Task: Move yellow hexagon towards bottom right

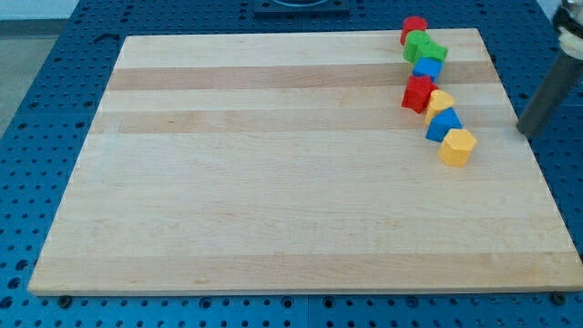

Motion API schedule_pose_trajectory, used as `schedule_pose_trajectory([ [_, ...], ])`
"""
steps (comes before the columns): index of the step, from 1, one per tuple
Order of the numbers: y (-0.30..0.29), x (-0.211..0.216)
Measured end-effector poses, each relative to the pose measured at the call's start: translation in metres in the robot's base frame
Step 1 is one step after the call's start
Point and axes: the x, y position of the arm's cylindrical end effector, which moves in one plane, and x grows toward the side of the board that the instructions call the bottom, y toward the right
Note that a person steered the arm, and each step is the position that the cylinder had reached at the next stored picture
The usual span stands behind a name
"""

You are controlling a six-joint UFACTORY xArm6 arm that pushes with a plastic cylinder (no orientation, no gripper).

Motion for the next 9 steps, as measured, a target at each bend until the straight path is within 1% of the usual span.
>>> schedule_pose_trajectory([
  [1,-0.106,0.024],
  [2,-0.169,0.047],
  [4,-0.150,0.048],
  [5,-0.154,0.076],
  [6,-0.153,0.089],
  [7,-0.153,0.083],
  [8,-0.148,0.093],
  [9,-0.128,0.119],
])
